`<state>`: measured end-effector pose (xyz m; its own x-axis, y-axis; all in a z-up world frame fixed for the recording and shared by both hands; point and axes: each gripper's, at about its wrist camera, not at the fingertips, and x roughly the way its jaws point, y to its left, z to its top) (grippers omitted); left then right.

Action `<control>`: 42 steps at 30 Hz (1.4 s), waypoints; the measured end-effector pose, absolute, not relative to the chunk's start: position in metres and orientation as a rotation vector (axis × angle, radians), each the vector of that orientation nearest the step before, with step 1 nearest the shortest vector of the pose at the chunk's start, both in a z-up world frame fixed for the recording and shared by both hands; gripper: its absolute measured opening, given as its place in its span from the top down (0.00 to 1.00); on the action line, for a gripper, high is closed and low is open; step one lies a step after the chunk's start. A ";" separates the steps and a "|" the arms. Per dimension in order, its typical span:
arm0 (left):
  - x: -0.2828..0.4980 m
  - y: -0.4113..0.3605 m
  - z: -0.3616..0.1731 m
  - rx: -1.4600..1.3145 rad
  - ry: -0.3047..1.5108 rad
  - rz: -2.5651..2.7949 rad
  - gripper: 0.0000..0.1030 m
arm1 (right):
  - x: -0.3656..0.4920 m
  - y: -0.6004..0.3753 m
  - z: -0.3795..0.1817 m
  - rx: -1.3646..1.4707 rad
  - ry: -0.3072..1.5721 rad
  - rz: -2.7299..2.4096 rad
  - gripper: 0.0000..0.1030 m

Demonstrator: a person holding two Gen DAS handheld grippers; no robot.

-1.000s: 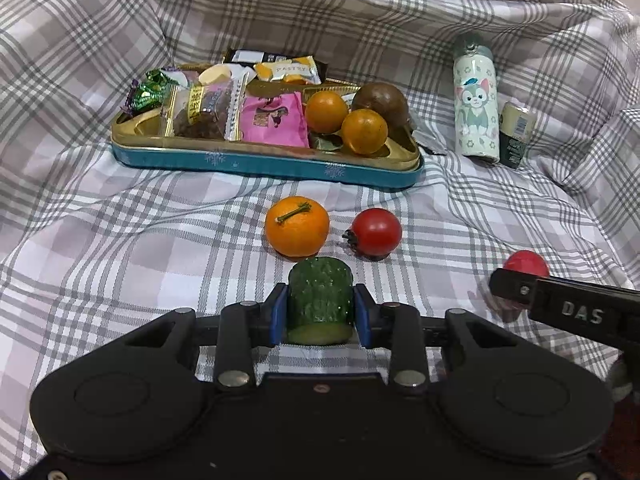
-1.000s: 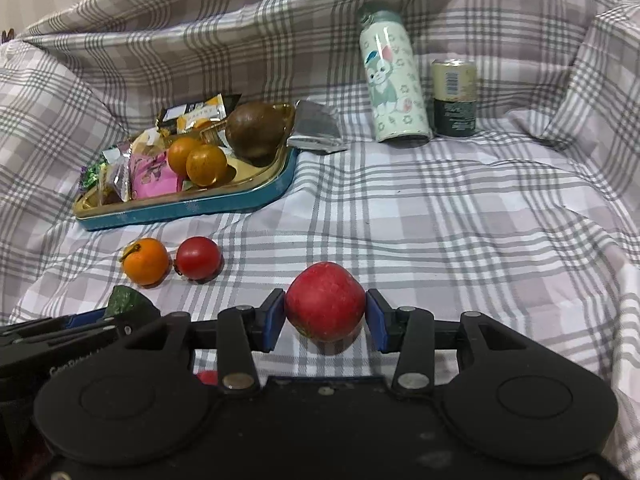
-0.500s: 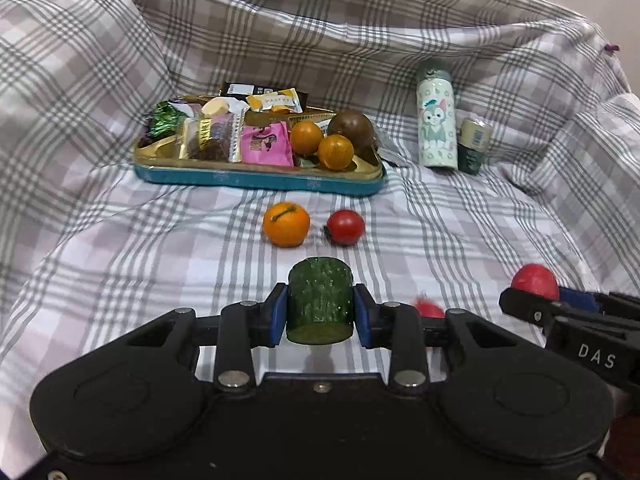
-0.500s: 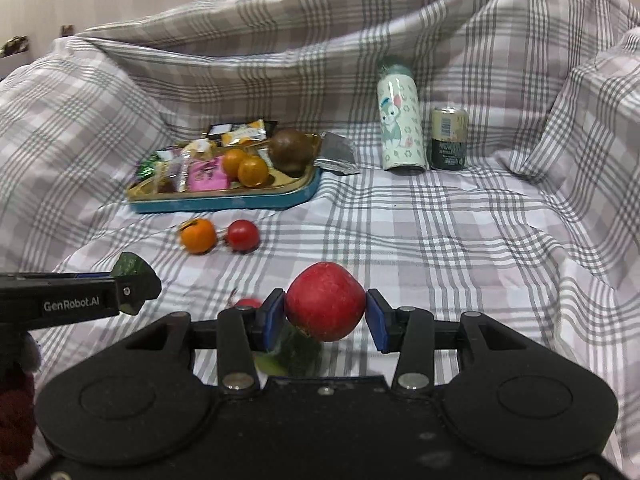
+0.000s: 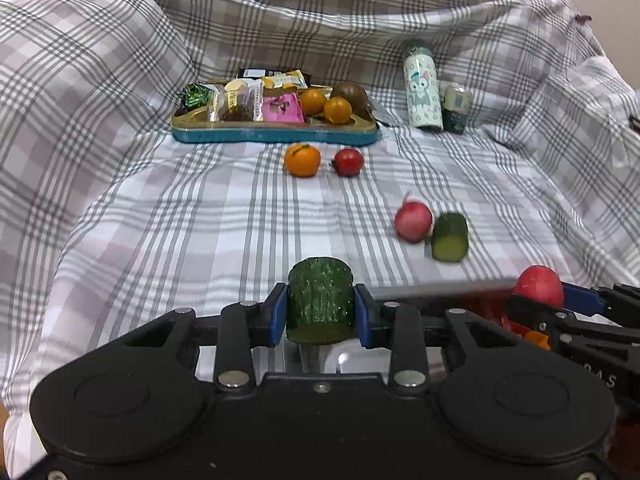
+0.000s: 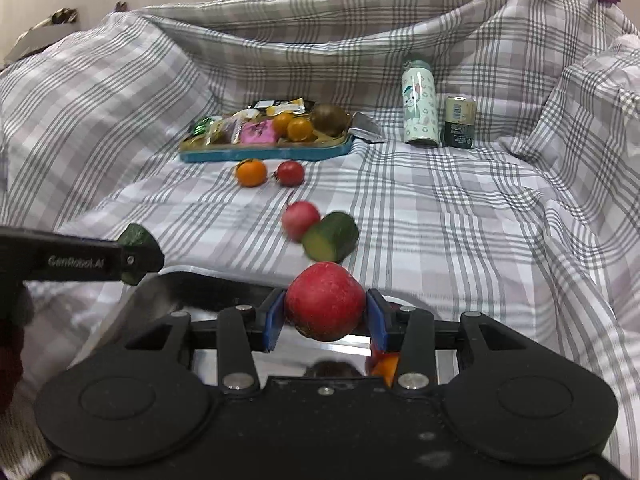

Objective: Organize fruits
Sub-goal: 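Carry the radish and cucumber piece over the steel tray with both tools, then open the right tool releasing the radish while the left tool releases the cucumber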

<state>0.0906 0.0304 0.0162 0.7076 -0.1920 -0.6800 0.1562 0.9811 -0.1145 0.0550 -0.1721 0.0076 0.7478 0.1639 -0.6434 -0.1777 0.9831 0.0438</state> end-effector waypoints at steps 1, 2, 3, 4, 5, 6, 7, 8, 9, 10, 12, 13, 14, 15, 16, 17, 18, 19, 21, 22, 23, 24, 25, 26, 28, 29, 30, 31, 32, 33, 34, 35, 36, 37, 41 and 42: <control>0.086 0.030 0.015 -0.047 0.761 -0.196 0.59 | 0.050 -0.171 0.007 -0.031 0.697 0.189 0.57; 0.082 0.029 0.014 -0.043 0.761 -0.198 0.59 | 0.045 -0.171 0.006 -0.039 0.694 0.192 0.56; 0.078 0.028 0.013 -0.038 0.761 -0.199 0.59 | 0.038 -0.171 0.005 -0.047 0.691 0.197 0.57; 0.075 0.027 0.012 -0.033 0.763 -0.201 0.59 | 0.034 -0.170 0.005 -0.054 0.686 0.202 0.57; 0.071 0.025 0.011 -0.030 0.763 -0.206 0.59 | 0.030 -0.169 0.005 -0.061 0.679 0.208 0.56; 0.068 0.025 0.010 -0.029 0.761 -0.211 0.58 | 0.025 -0.168 0.006 -0.069 0.671 0.217 0.56; 0.065 0.024 0.010 -0.029 0.759 -0.215 0.58 | 0.022 -0.167 0.006 -0.075 0.665 0.226 0.56; 0.063 0.024 0.009 -0.029 0.757 -0.219 0.58 | 0.018 -0.166 0.006 -0.077 0.661 0.236 0.56; 0.062 0.024 0.009 -0.027 0.755 -0.220 0.58 | 0.015 -0.165 0.006 -0.077 0.658 0.247 0.56; 0.062 0.024 0.009 -0.026 0.752 -0.220 0.58 | 0.012 -0.165 0.006 -0.078 0.657 0.258 0.56; 0.063 0.026 0.008 -0.036 0.749 -0.214 0.58 | 0.008 -0.162 0.005 -0.089 0.654 0.271 0.56; 0.063 0.027 0.007 -0.043 0.751 -0.212 0.58 | 0.006 -0.160 0.004 -0.097 0.651 0.271 0.56; 0.064 0.028 0.006 -0.052 0.753 -0.209 0.58 | 0.006 -0.159 0.003 -0.106 0.650 0.270 0.56; 0.064 0.029 0.006 -0.062 0.753 -0.205 0.58 | 0.006 -0.158 0.001 -0.112 0.651 0.267 0.56; 0.065 0.031 0.005 -0.073 0.753 -0.202 0.58 | 0.006 -0.157 0.000 -0.113 0.655 0.265 0.56; 0.065 0.032 0.005 -0.081 0.752 -0.198 0.58 | 0.006 -0.157 0.000 -0.108 0.663 0.265 0.56; 0.066 0.033 0.005 -0.090 0.752 -0.196 0.58 | 0.009 -0.158 -0.001 -0.096 0.673 0.263 0.56; 0.067 0.034 0.005 -0.099 0.753 -0.196 0.58 | 0.010 -0.159 -0.002 -0.087 0.681 0.261 0.56; 0.068 0.035 0.005 -0.109 0.753 -0.197 0.58 | 0.012 -0.161 -0.003 -0.076 0.686 0.253 0.56; 0.069 0.035 0.004 -0.110 0.752 -0.197 0.58 | 0.013 -0.161 -0.003 -0.074 0.689 0.251 0.56; 0.070 0.034 0.004 -0.109 0.755 -0.197 0.58 | 0.013 -0.161 -0.004 -0.072 0.692 0.253 0.56; 0.071 0.033 0.004 -0.106 0.758 -0.199 0.58 | 0.013 -0.161 -0.005 -0.074 0.693 0.254 0.56; 0.072 0.031 0.003 -0.100 0.761 -0.203 0.58 | 0.012 -0.161 -0.004 -0.078 0.692 0.257 0.56; 0.072 0.030 0.003 -0.094 0.762 -0.207 0.58 | 0.011 -0.160 -0.005 -0.085 0.688 0.260 0.56; 0.072 0.026 0.003 -0.077 0.763 -0.217 0.58 | 0.010 -0.157 -0.005 -0.097 0.686 0.268 0.56; 0.072 0.025 0.003 -0.069 0.763 -0.222 0.58 | 0.009 -0.156 -0.006 -0.106 0.688 0.272 0.56; 0.071 0.023 0.003 -0.061 0.760 -0.223 0.58 | 0.009 -0.155 -0.005 -0.112 0.685 0.275 0.56; 0.070 0.023 0.004 -0.054 0.753 -0.223 0.58 | 0.008 -0.155 -0.005 -0.119 0.676 0.275 0.56; 0.069 0.023 0.004 -0.052 0.743 -0.220 0.58 | 0.007 -0.155 -0.004 -0.122 0.668 0.278 0.56; 0.068 0.024 0.005 -0.054 0.738 -0.219 0.58 | 0.006 -0.155 -0.003 -0.122 0.665 0.281 0.56; 0.068 0.025 0.005 -0.061 0.737 -0.219 0.58 | 0.006 -0.155 -0.003 -0.121 0.666 0.282 0.56; 0.069 0.026 0.005 -0.068 0.741 -0.217 0.58 | 0.006 -0.155 -0.004 -0.123 0.667 0.279 0.56; 0.070 0.027 0.005 -0.074 0.747 -0.213 0.58 | 0.006 -0.156 -0.004 -0.125 0.667 0.275 0.56; 0.071 0.028 0.004 -0.079 0.753 -0.209 0.58 | 0.007 -0.156 -0.004 -0.122 0.667 0.274 0.56; 0.071 0.028 0.004 -0.084 0.752 -0.208 0.58 | 0.007 -0.158 -0.003 -0.111 0.663 0.265 0.56; 0.071 0.028 0.004 -0.082 0.751 -0.207 0.58 | 0.007 -0.158 -0.003 -0.109 0.663 0.262 0.56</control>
<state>0.0707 0.0279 0.0044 0.7114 -0.2160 -0.6688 0.1578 0.9764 -0.1475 0.0073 -0.1583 -0.0030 0.7569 0.2057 -0.6203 -0.2749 0.9613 -0.0167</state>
